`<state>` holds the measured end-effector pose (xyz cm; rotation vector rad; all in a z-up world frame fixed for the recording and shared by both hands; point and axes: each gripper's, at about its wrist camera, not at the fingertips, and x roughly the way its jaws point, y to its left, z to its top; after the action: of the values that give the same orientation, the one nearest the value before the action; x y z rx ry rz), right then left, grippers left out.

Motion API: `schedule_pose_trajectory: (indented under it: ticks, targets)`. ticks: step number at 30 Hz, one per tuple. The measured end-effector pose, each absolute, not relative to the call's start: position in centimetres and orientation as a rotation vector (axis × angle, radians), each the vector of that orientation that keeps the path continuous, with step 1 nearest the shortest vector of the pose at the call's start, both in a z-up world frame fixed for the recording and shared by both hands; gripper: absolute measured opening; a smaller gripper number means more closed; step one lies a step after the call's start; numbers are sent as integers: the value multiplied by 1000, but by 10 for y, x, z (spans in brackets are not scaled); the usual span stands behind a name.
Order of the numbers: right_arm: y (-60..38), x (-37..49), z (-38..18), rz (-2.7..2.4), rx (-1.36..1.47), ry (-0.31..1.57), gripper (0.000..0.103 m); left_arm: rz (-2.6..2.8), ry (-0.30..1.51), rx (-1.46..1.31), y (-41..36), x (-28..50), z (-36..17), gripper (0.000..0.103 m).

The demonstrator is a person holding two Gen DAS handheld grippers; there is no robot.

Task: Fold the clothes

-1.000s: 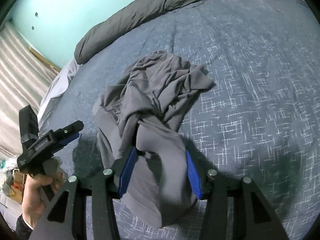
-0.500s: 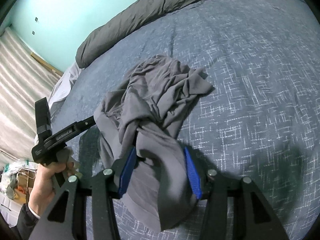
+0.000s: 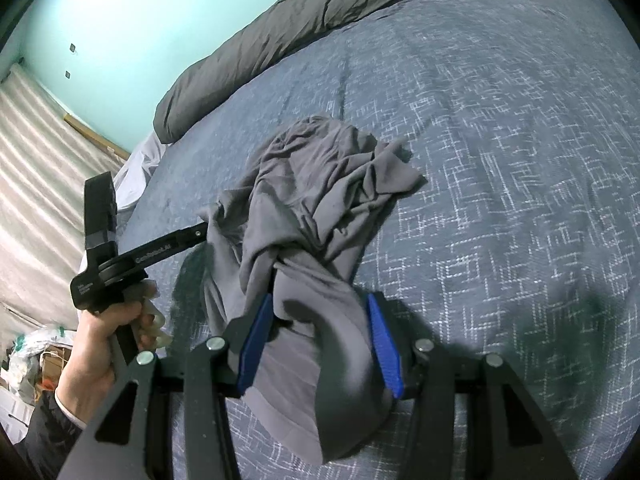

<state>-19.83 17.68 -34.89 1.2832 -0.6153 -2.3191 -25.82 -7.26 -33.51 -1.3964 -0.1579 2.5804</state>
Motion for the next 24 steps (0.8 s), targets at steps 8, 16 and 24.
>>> schedule_pose_trajectory:
  ticks: [8, 16, 24]
  targets:
    - [180, -198, -355, -2293, 1301, -644, 44, 2547, -169, -1375, -74, -258, -333, 2]
    - [183, -192, -344, -2314, 1238, -614, 4, 2625, -175, -1294, -92, -224, -310, 2]
    - [210, -178, -319, -2364, 1127, -674, 1, 2715, -190, -1204, -114, -189, -268, 2]
